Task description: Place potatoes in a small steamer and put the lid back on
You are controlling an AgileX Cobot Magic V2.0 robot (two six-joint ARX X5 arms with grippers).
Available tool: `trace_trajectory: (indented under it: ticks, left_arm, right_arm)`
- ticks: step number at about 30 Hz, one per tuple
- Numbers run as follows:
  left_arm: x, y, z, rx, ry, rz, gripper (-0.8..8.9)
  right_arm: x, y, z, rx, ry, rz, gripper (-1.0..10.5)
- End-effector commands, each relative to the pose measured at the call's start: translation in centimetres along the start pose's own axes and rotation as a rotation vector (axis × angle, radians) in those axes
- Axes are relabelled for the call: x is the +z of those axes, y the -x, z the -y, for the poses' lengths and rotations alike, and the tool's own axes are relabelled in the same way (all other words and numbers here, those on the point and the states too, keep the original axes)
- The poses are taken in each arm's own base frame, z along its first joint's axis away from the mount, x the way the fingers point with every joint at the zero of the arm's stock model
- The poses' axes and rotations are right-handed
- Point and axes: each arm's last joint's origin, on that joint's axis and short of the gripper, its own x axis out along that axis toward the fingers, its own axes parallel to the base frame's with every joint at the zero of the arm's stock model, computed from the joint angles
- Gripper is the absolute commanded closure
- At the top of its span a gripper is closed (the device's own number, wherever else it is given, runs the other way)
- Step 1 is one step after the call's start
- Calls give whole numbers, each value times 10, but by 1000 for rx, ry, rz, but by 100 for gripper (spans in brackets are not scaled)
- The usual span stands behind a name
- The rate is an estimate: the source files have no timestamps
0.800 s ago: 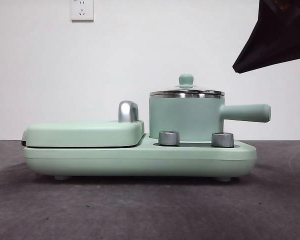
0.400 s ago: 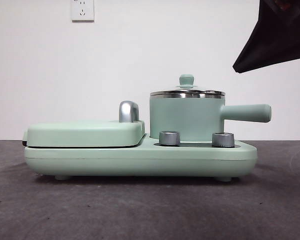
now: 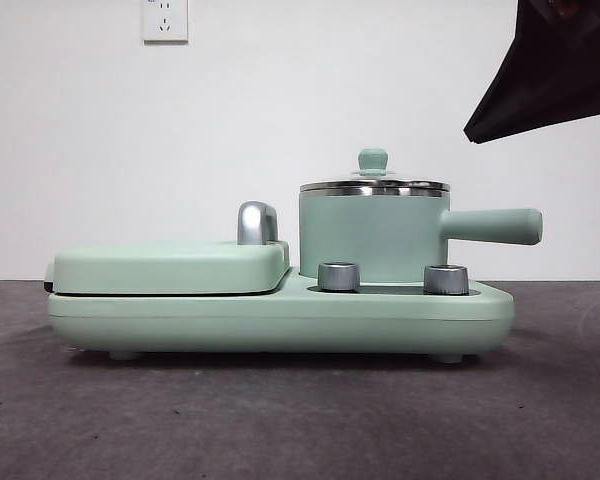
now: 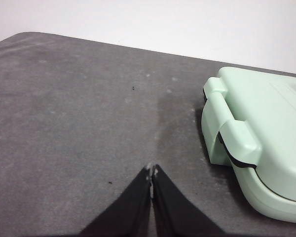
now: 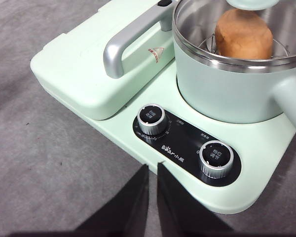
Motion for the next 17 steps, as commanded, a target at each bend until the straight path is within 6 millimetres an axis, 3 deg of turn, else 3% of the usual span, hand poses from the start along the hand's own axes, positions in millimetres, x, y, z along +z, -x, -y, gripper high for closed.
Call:
trace_trajectory:
  ticks: [1, 5, 8, 17]
  left_arm:
    - [-6, -2, -1, 2, 8, -15, 808]
    - [-6, -2, -1, 2, 8, -15, 808]
    - [-6, -2, -1, 2, 8, -15, 808]
    - [-6, -2, -1, 3, 8, -15, 808]
  right_arm:
    - [2, -1, -1, 5, -4, 7, 922]
    - [1, 1, 0, -7, 79, 3, 922]
    - [-10, 11, 9, -156, 131, 24, 922]
    - [-101, 35, 38, -454, 123, 350, 922]
